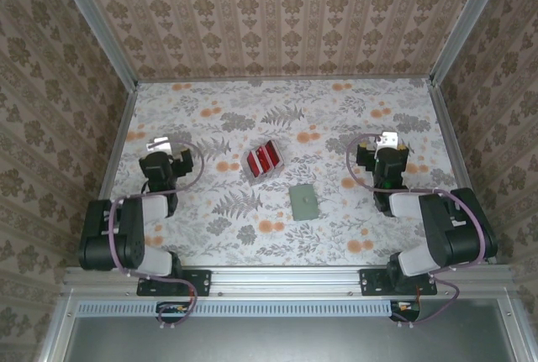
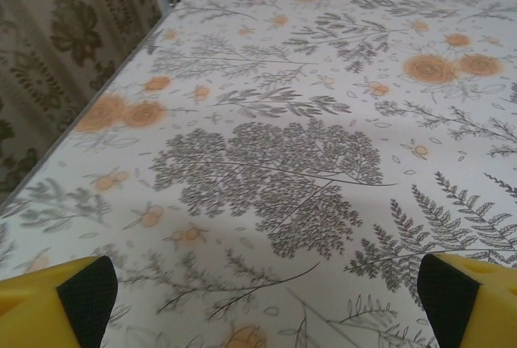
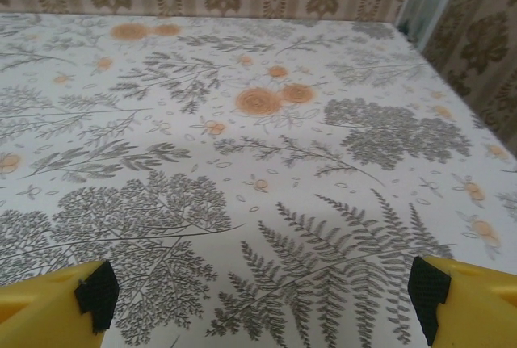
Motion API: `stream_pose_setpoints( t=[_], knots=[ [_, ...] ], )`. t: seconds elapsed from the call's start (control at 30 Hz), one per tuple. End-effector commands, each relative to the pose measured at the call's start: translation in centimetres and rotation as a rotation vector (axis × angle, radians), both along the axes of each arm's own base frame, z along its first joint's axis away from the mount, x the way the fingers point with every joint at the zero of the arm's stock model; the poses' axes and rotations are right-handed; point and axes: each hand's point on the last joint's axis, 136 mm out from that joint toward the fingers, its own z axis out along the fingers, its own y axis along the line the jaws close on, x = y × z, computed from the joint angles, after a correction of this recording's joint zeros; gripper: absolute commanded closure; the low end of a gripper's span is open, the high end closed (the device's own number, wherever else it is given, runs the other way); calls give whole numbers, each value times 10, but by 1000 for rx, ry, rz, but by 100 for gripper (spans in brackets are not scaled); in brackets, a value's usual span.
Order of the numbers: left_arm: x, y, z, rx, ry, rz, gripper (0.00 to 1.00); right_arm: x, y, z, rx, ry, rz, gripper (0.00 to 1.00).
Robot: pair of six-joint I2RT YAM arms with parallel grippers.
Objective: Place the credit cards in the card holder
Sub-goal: Reset both arms
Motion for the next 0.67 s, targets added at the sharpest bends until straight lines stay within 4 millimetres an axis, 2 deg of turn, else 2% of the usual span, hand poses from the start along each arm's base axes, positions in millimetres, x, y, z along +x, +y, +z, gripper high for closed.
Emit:
stream_pose_setpoints(
  t=[0.0,0.57,0.63],
  knots=[
    [15,-13,9,37,-72,-99,0,13,11,0,74,-31,98,5],
    [18,-22,6,63,-35,-128,0,15,11,-2,94,-22,116,3],
    [18,-22,6,64,-35,-127,0,15,11,-2,94,-21,115,0]
  ],
)
